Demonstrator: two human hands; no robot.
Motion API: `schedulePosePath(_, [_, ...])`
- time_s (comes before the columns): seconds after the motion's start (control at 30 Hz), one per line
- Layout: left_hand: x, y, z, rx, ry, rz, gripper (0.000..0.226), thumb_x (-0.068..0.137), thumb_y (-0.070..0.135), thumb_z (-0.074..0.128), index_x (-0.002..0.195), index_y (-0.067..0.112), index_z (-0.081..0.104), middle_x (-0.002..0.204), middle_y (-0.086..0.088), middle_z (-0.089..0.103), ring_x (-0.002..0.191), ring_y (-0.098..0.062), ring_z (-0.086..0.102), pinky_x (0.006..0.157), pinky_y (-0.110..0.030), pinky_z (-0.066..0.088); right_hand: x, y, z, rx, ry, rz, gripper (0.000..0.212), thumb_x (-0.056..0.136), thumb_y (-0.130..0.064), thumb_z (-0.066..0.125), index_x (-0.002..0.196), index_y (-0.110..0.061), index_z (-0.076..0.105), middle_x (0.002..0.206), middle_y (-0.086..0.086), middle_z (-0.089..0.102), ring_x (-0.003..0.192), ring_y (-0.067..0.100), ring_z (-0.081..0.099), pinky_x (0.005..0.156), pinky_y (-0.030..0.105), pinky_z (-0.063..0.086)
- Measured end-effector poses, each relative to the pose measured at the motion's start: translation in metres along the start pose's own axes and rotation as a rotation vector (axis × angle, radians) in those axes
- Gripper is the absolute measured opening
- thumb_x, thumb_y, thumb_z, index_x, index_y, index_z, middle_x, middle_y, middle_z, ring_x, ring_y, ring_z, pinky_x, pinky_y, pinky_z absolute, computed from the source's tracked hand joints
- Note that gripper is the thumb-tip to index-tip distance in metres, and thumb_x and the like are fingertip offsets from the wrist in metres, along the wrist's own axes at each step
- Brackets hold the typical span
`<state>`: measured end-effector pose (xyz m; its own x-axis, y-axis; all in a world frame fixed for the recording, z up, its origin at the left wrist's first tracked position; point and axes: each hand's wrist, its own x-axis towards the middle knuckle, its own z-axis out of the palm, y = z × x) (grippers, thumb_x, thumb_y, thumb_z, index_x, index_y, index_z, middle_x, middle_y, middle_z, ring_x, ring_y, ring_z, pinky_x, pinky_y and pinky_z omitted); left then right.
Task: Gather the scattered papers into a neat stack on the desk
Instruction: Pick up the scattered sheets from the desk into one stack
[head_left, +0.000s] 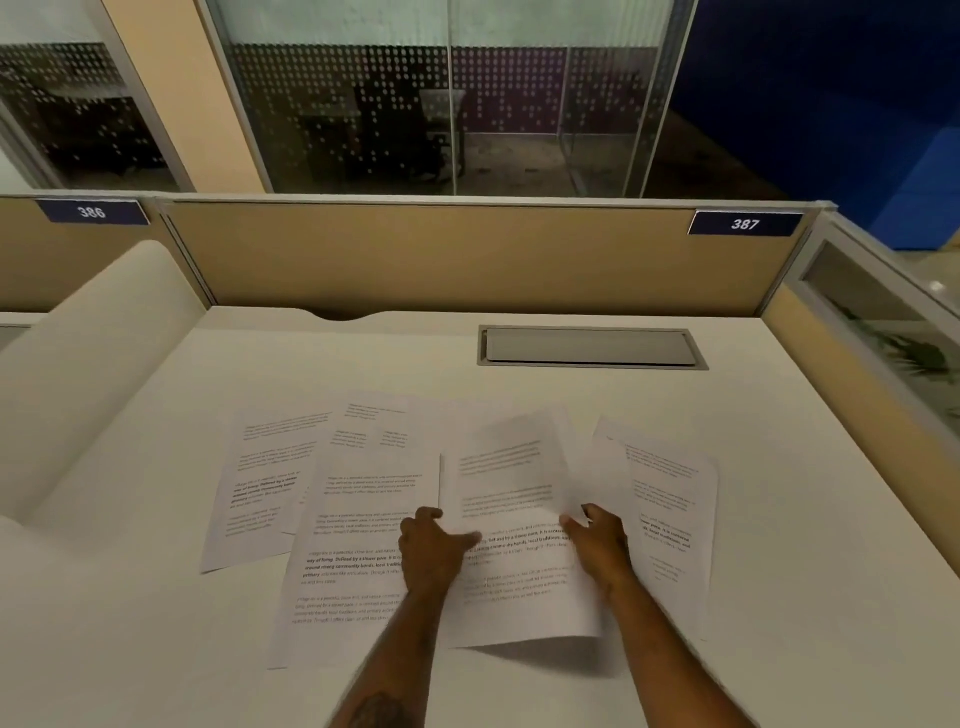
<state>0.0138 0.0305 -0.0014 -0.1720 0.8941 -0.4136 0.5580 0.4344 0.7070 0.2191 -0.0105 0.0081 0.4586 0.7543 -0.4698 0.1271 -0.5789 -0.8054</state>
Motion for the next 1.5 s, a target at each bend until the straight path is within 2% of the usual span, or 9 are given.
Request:
schedulePosePath(0.2, [0.013,0.019,-0.069,-0.572,-0.310,0.011,0.064,0.079,0.023,0.086,0.136,0.013,0.060,0.124,-0.008,0.075,0.109,-0.026,0.073,0.096,-0.045,0.058,0.000,-0.047,-0.011,0.226,-0.142,-0.105,0.023,0.093,-0.020,0.068,0.115,-0.013,0.068,0.114,0.006,0.074,0.092,0.017,0.071,0.083,0.031,0.058])
schedulePosePath(0.33, [0.007,0.012,-0.088,-0.744,-0.508,0.062,0.042,0.088,0.019,0.074,0.130,0.015,0.065,0.125,-0.014,0.075,0.114,-0.037,0.071,0.100,-0.060,0.053,-0.005,-0.069,-0.008,0.281,-0.246,-0.143,0.031,0.093,-0.020,0.069,0.122,-0.010,0.066,0.111,0.006,0.076,0.096,0.025,0.074,0.086,0.042,0.061])
schedulePosePath(0.5, [0.003,-0.002,-0.084,-0.786,-0.469,0.125,0.038,0.095,0.008,0.064,0.133,0.006,0.060,0.124,-0.024,0.072,0.114,-0.043,0.069,0.101,-0.063,0.051,-0.014,-0.070,-0.001,0.259,-0.308,-0.158,0.030,0.094,-0.030,0.067,0.117,-0.011,0.064,0.115,0.006,0.073,0.099,0.026,0.072,0.091,0.045,0.059])
schedulePosePath(0.6, [0.004,-0.009,-0.087,-0.735,-0.423,0.143,0.039,0.094,0.010,0.066,0.132,0.008,0.060,0.120,-0.023,0.074,0.110,-0.043,0.071,0.097,-0.062,0.055,-0.013,-0.047,-0.008,0.140,-0.088,-0.109,0.033,0.094,-0.037,0.065,0.117,-0.013,0.065,0.115,0.009,0.072,0.102,0.027,0.070,0.092,0.043,0.056])
schedulePosePath(0.7, [0.007,-0.014,-0.096,-0.735,-0.407,0.144,0.036,0.093,0.013,0.066,0.129,0.009,0.061,0.116,-0.022,0.076,0.105,-0.043,0.073,0.084,-0.056,0.062,-0.012,-0.005,-0.023,-0.310,0.287,0.007,0.043,0.093,-0.038,0.065,0.125,-0.009,0.061,0.127,0.017,0.063,0.115,0.034,0.059,0.096,0.043,0.051])
schedulePosePath(0.83, [0.014,-0.017,-0.109,-0.751,-0.395,0.145,0.038,0.089,0.015,0.070,0.126,0.008,0.063,0.116,-0.023,0.076,0.103,-0.043,0.074,0.082,-0.055,0.063,-0.020,0.035,-0.036,-0.584,0.326,0.266,0.062,0.090,-0.047,0.063,0.136,-0.009,0.045,0.139,0.021,0.043,0.127,0.038,0.042,0.104,0.051,0.040])
schedulePosePath(1.03, [0.025,-0.018,-0.125,-0.743,-0.401,0.158,0.034,0.093,0.014,0.067,0.127,0.008,0.063,0.114,-0.022,0.077,0.102,-0.043,0.074,0.083,-0.055,0.063,-0.023,0.043,-0.036,-0.612,0.293,0.353,0.066,0.086,-0.039,0.072,0.134,-0.007,0.041,0.137,0.020,0.042,0.126,0.039,0.045,0.106,0.053,0.040])
schedulePosePath(1.27, [0.037,-0.020,-0.133,-0.745,-0.436,0.158,0.035,0.092,0.014,0.068,0.126,0.007,0.063,0.113,-0.022,0.077,0.100,-0.042,0.075,0.076,-0.050,0.065,-0.016,0.046,-0.041,-0.312,0.246,0.510,0.065,0.073,-0.019,0.081,0.130,-0.001,0.054,0.123,0.023,0.063,0.114,0.041,0.060,0.099,0.052,0.052])
schedulePosePath(1.5, [0.049,-0.008,-0.138,-0.734,-0.467,0.166,0.028,0.095,0.010,0.064,0.123,0.005,0.064,0.111,-0.022,0.078,0.099,-0.040,0.076,0.077,-0.048,0.065,-0.031,-0.032,-0.089,-0.175,0.472,0.149,0.035,0.079,-0.016,0.076,0.111,-0.006,0.072,0.107,0.020,0.073,0.090,0.038,0.069,0.083,0.045,0.060])
